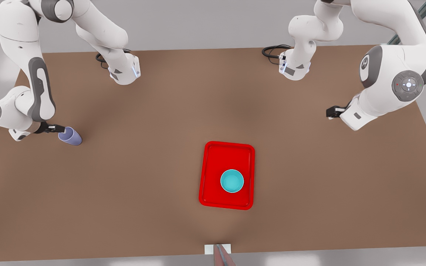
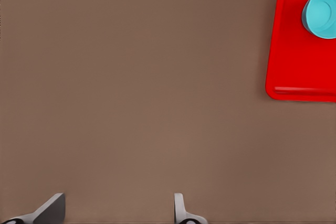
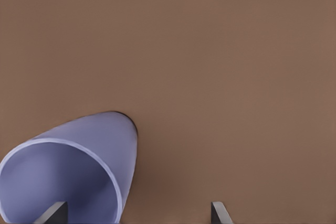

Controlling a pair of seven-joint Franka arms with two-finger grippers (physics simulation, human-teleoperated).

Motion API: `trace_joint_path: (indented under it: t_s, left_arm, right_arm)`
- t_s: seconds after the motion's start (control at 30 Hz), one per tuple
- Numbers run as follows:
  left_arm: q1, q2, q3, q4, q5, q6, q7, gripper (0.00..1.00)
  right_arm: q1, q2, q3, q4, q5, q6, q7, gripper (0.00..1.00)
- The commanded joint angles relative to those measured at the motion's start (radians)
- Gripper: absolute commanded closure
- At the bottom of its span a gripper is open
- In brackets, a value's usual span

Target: Place the bowl on the tray with the left arm and the cup on the tray with the right arm

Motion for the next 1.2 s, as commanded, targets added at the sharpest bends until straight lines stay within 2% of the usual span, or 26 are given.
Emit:
trace_joint_path:
  t_s: [0.0, 0.3, 0.33, 0.37, 0.4, 0.43, 0.47, 1.0, 1.17]
  left_arm:
    - [-0.002, 0.0, 0.0, -0.001, -0.002, -0.001, -0.001, 0.0]
    - [-0.002, 0.023, 0.0, -0.001, 0.004, 0.007, -0.001, 0.0]
    - [-0.002, 0.023, 0.0, -0.001, 0.004, 0.009, -0.001, 0.0]
    - [-0.002, 0.021, 0.0, 0.001, 0.006, 0.004, -0.001, 0.0]
    - [-0.002, 0.021, 0.0, 0.001, 0.004, 0.005, -0.001, 0.0]
    - [-0.002, 0.023, 0.0, 0.001, 0.006, 0.009, -0.001, 0.0]
    - [-0.002, 0.025, 0.0, 0.001, 0.006, 0.012, -0.001, 0.0]
    - [-0.003, 0.044, -0.012, 0.003, -0.048, 0.015, -0.001, 0.0]
    - [-0.003, 0.043, -0.012, 0.003, -0.074, 0.012, -0.001, 0.0]
  right_arm:
    - [0.0, 0.004, 0.0, 0.005, -0.001, 0.0, -0.002, 0.0]
    - [-0.002, 0.051, 0.014, 0.027, 0.009, 0.005, -0.002, 0.0]
    - [0.01, 0.046, 0.014, 0.027, 0.009, 0.002, -0.002, 0.03]
    - [0.01, 0.046, 0.014, 0.025, 0.009, 0.003, -0.003, 0.35]
    - [0.01, 0.046, 0.014, 0.024, 0.009, 0.005, -0.003, 0.44]
    - [0.01, 0.047, 0.014, 0.024, 0.009, 0.005, -0.005, 0.64]
    - [0.01, 0.046, 0.015, 0.025, 0.009, 0.005, -0.005, 0.79]
    - [0.013, 0.046, 0.015, 0.038, 0.009, 0.003, -0.005, 0.79]
    - [0.036, 0.047, 0.049, 0.102, 0.009, -0.037, -0.002, 0.79]
